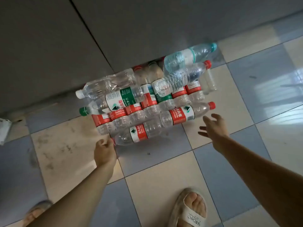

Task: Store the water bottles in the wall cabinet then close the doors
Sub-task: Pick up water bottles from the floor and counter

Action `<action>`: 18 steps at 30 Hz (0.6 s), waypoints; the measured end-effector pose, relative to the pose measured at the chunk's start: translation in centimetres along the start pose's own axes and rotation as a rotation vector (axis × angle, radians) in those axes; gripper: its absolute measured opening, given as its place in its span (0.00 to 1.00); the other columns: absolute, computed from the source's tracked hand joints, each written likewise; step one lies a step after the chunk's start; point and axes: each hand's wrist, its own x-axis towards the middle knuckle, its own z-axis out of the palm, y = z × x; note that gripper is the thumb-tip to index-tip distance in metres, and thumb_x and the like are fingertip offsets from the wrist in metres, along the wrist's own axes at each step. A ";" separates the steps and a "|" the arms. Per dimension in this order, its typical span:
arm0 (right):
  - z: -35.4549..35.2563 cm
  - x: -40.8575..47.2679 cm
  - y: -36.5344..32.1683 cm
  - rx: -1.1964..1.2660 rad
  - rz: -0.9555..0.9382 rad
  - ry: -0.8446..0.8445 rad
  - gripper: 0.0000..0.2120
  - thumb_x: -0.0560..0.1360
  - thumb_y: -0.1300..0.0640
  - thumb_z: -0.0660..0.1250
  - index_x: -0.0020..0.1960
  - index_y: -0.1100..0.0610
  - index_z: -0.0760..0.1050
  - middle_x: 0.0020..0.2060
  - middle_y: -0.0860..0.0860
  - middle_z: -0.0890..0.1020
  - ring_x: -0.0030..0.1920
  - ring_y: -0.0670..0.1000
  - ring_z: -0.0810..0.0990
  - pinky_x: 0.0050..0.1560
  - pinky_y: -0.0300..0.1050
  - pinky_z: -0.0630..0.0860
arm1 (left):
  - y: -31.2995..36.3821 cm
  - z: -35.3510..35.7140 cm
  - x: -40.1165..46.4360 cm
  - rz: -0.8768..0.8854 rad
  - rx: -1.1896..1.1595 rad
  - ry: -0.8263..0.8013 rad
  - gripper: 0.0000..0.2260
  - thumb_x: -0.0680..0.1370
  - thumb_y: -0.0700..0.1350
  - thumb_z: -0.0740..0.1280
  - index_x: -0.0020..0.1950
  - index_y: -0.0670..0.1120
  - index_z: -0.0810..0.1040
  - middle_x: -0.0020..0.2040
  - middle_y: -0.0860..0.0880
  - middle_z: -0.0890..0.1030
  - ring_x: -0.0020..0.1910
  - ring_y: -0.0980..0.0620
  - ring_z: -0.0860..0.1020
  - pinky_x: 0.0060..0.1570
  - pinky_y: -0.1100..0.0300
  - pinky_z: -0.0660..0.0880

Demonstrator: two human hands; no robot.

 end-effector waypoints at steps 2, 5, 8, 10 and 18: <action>0.7 2.1 -0.1 0.129 0.021 0.063 0.30 0.82 0.52 0.65 0.79 0.55 0.55 0.60 0.58 0.74 0.56 0.59 0.81 0.46 0.51 0.82 | -0.4 1.0 1.1 -0.051 -0.174 -0.016 0.11 0.83 0.50 0.63 0.61 0.45 0.76 0.57 0.41 0.82 0.49 0.39 0.83 0.50 0.41 0.82; 1.1 4.7 -1.1 0.271 0.077 0.118 0.30 0.81 0.50 0.65 0.78 0.57 0.59 0.58 0.59 0.77 0.52 0.58 0.84 0.50 0.52 0.83 | -1.0 2.0 2.1 -0.069 -0.314 -0.055 0.06 0.84 0.46 0.64 0.52 0.46 0.79 0.51 0.42 0.83 0.41 0.43 0.82 0.41 0.50 0.80; 0.6 6.3 -1.9 0.315 0.111 0.156 0.19 0.80 0.52 0.66 0.67 0.60 0.73 0.58 0.60 0.82 0.52 0.57 0.85 0.54 0.54 0.83 | -1.3 2.5 2.4 -0.100 -0.428 -0.037 0.07 0.83 0.45 0.65 0.56 0.43 0.80 0.50 0.43 0.83 0.41 0.46 0.82 0.39 0.55 0.79; 0.2 6.9 -2.2 0.322 0.109 0.159 0.11 0.79 0.57 0.67 0.60 0.60 0.78 0.58 0.59 0.83 0.53 0.57 0.85 0.56 0.53 0.82 | -1.3 2.5 2.4 -0.116 -0.471 -0.038 0.08 0.83 0.44 0.66 0.57 0.41 0.81 0.51 0.43 0.83 0.45 0.45 0.83 0.41 0.55 0.80; -1.9 3.8 -2.0 0.384 0.108 0.167 0.03 0.78 0.63 0.70 0.51 0.60 0.81 0.43 0.56 0.83 0.44 0.51 0.83 0.57 0.50 0.82 | 0.1 0.2 -0.3 -0.042 -0.470 -0.048 0.05 0.80 0.42 0.71 0.44 0.46 0.84 0.46 0.46 0.85 0.43 0.47 0.84 0.37 0.60 0.81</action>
